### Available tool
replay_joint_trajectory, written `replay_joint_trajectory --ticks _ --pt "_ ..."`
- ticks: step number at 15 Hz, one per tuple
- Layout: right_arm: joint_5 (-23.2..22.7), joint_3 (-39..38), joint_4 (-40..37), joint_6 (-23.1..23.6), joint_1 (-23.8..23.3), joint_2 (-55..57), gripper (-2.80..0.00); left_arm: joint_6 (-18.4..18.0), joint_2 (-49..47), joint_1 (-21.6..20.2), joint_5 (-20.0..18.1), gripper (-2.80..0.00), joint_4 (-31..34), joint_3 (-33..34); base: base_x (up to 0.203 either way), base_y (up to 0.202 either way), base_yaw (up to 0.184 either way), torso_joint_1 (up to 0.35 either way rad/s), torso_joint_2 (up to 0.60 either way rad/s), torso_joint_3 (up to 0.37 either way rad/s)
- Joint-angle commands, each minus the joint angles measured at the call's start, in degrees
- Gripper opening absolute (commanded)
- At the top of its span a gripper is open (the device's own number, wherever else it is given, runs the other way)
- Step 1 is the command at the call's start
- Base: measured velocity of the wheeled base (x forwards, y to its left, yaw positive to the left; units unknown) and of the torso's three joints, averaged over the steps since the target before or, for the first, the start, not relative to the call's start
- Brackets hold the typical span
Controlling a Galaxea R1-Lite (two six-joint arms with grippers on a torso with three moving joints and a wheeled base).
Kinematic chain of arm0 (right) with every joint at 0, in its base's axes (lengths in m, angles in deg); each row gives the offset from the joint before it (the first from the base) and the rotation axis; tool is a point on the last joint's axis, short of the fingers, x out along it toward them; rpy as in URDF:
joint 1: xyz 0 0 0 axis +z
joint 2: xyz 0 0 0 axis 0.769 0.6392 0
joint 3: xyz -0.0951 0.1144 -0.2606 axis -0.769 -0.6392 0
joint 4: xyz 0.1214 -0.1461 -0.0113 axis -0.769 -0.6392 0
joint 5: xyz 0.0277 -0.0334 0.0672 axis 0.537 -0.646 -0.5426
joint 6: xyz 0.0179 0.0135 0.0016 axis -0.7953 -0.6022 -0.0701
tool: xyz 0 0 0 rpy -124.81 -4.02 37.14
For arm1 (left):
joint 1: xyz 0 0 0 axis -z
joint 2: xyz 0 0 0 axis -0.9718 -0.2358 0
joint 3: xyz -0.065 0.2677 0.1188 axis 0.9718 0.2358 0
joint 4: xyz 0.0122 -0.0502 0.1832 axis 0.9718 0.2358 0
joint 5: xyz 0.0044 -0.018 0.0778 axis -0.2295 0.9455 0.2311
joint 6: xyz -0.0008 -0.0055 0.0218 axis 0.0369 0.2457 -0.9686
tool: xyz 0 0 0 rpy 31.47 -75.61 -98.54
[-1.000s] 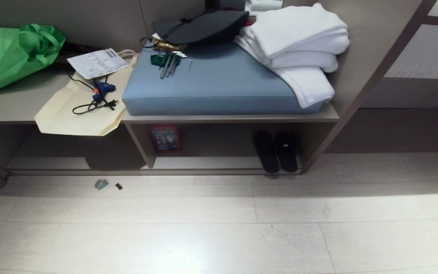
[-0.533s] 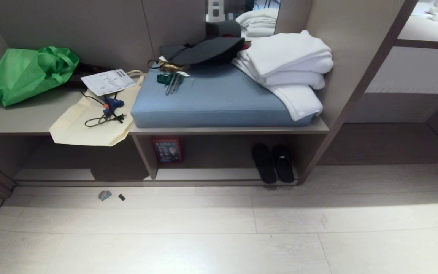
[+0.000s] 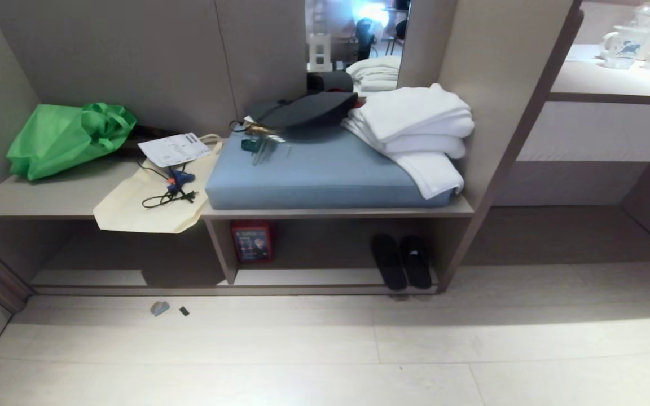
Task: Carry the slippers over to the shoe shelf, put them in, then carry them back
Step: Pick up the slippers in the shoe cabinet
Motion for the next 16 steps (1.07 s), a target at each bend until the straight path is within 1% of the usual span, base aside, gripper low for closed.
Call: replay_joint_trajectory --ticks 1,13,16 --pt "0.0 0.0 0.0 0.0 0.0 0.1 -2.8 0.0 0.0 0.0 0.0 -2.8 0.0 0.0 0.0 0.0 0.0 -0.002 0.01 0.197" --pt "0.0 0.0 0.0 -0.3 0.0 0.1 -2.8 0.0 0.0 0.0 0.0 -2.8 0.0 0.0 0.0 0.0 0.0 0.004 0.0 0.202" --pt "0.0 0.0 0.0 -0.1 0.0 0.1 -2.8 -0.1 0.0 0.0 0.0 -2.8 0.0 0.0 0.0 0.0 0.0 0.004 0.0 0.065"
